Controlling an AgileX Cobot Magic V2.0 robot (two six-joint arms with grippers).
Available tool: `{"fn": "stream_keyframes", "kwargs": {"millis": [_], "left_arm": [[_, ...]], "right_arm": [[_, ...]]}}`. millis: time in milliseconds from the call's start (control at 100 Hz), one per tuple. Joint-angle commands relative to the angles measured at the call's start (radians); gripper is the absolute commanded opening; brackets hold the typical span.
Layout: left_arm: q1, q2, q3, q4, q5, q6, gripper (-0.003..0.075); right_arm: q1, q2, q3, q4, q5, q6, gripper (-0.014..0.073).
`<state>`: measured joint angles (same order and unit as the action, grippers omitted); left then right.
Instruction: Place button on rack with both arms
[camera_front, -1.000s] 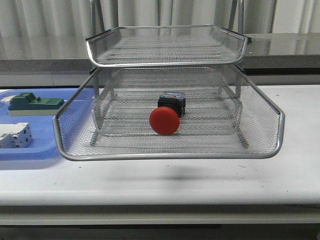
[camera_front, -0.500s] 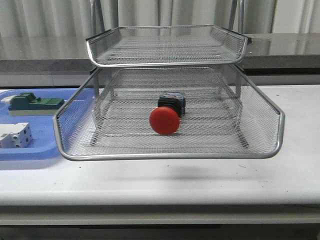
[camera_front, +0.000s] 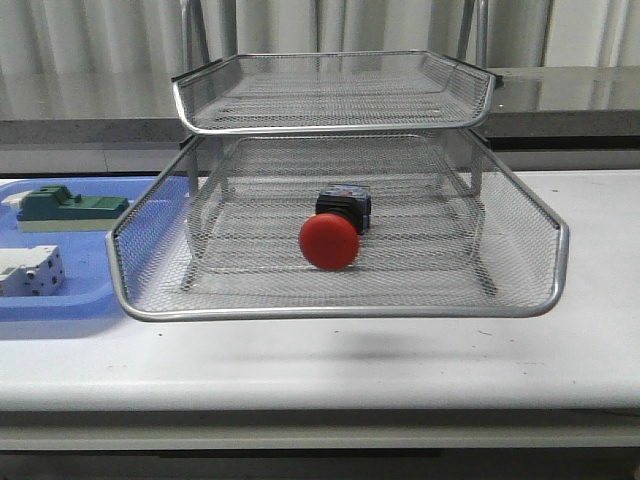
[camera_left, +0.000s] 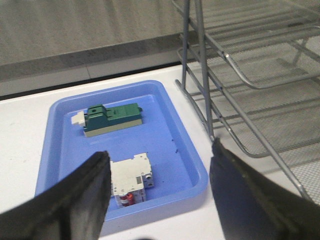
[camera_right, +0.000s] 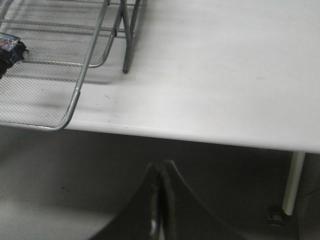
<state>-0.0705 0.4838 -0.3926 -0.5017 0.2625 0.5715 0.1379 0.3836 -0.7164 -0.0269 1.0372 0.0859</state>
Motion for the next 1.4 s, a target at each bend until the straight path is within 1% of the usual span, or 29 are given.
{"fn": "stream_keyframes", "kwargs": {"millis": [0,80,150,220,310,360,420,650,730,1100,1390], "left_arm": [[0.004,-0.065,0.052,-0.066,-0.201,-0.01,0.0417],[0.004,-0.104,0.1,-0.087,-0.288,-0.01,0.0417],[0.004,-0.115,0.115,-0.087,-0.329,-0.01,0.0417],[0.004,-0.115,0.115,-0.087,-0.343,-0.01,0.0416],[0.004,-0.115,0.115,-0.087,-0.344,-0.01,0.0388],[0.004,-0.115,0.115,-0.087,-0.344,-0.01,0.0357],[0.004,-0.115,0.115,-0.087,-0.344,-0.01,0.0302],[0.004,-0.115,0.115,-0.087,-0.344,-0.01,0.0045],[0.004,-0.115,0.115,-0.087,-0.344,-0.01,-0.002],[0.004,-0.115,0.115,-0.087,-0.344,-0.01,-0.002],[0.004,-0.115,0.122,-0.087,-0.344,-0.01,-0.002]], "right_arm": [[0.0,0.008,-0.032,-0.011,-0.058,-0.006,-0.007],[0.0,0.008,-0.032,-0.011,-0.058,-0.006,-0.007],[0.0,0.008,-0.032,-0.011,-0.058,-0.006,-0.007],[0.0,0.008,-0.032,-0.011,-0.058,-0.006,-0.007],[0.0,0.008,-0.032,-0.011,-0.058,-0.006,-0.007],[0.0,0.008,-0.032,-0.011,-0.058,-0.006,-0.007],[0.0,0.008,-0.032,-0.011,-0.058,-0.006,-0.007],[0.0,0.008,-0.032,-0.011,-0.058,-0.006,-0.007],[0.0,0.008,-0.032,-0.011,-0.058,-0.006,-0.007],[0.0,0.008,-0.032,-0.011,-0.062,-0.006,-0.007],[0.0,0.01,-0.031,-0.009,-0.165,-0.006,-0.007]]}}
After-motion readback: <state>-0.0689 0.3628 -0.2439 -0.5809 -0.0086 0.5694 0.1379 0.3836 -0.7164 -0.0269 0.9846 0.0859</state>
